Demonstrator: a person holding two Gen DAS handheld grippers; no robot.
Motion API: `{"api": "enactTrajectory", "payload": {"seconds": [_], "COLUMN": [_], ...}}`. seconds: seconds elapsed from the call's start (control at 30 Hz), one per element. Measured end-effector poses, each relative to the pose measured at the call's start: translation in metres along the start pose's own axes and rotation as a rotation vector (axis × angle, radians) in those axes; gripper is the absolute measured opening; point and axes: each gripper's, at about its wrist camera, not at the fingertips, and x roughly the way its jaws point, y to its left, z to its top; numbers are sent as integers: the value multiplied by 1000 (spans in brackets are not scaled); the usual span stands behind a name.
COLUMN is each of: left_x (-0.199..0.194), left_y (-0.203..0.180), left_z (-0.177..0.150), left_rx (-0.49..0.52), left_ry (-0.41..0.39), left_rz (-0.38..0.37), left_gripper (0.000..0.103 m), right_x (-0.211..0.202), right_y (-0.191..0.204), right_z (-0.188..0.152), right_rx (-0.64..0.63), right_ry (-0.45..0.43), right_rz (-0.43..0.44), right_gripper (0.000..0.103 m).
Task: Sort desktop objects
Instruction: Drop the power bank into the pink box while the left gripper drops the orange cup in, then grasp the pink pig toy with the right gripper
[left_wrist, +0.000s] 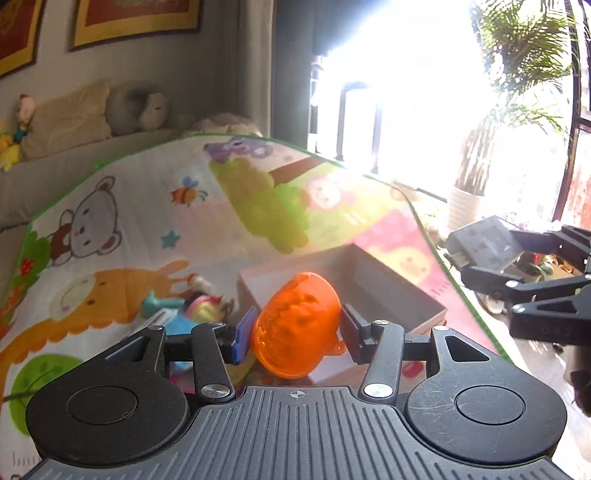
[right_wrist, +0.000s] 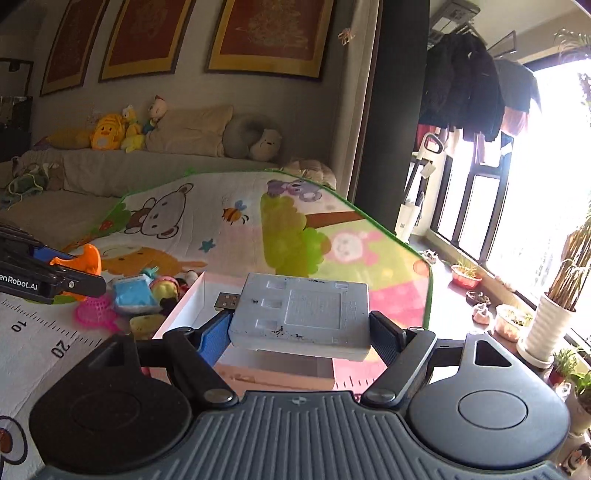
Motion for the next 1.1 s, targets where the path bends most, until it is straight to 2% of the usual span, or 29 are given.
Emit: {"api": "enactTrajectory", "payload": {"seconds": [0.07,0.1,0.13,0.17,0.2,0.33,0.43,0.5,0.6,0.63,0.67,0.77,0.87,0.9,0.93,1.0,1.03,1.1], "left_x": [29,41,50,58,62,68,58,42,17,10,4,-13,-20,-20,-21,-23,-25,-29], "left_y": [-7,-8,-7,-4,-1,18,34,45,57,61,65,78,90,94,98,105,108,113], "left_z": [20,27,31,32,31,6,-21,-42,-73,-82,-91,-113,-126,-130,-134,-139,-141,-145], "left_rx": [-13,-23,-31,-35,-33,-5,13,-20,-68,-72,-70,-50,-45,-51,-57,-84,-110,-166], "left_ry": [-1,1,-3,-17,-27,-17,-14,-12,-9,-4,3,23,42,59,71,78,77,71], "left_rz": [-26,-28,-14,14,39,120,171,192,214,227,235,227,219,236,258,305,323,353], "left_gripper": [59,72,79,88,92,94,94,95,97,97,98,100,101,101,101,101,101,102], "right_x": [25,40,56,68,77,91,100,110,119,123,128,144,159,163,162,142,131,99], "right_y": [-1,-3,-4,-5,-6,-19,-30,-32,-28,-23,-16,15,38,45,52,68,74,90], "right_z": [6,6,4,2,-3,-25,-41,-51,-56,-54,-52,-47,-40,-34,-29,-19,-16,-8], "right_rx": [0,3,6,12,18,63,153,220,367,395,400,360,341,311,265,150,107,14], "right_ry": [-4,-2,19,40,52,104,197,282,353,373,382,390,377,369,357,287,257,214], "right_rz": [7,44,95,107,99,91,113,112,128,113,88,38,45,45,15,-49,-51,11], "right_gripper": [79,80,82,86,86,87,92,92,93,99,100,101,102,101,96,95,95,96]}}
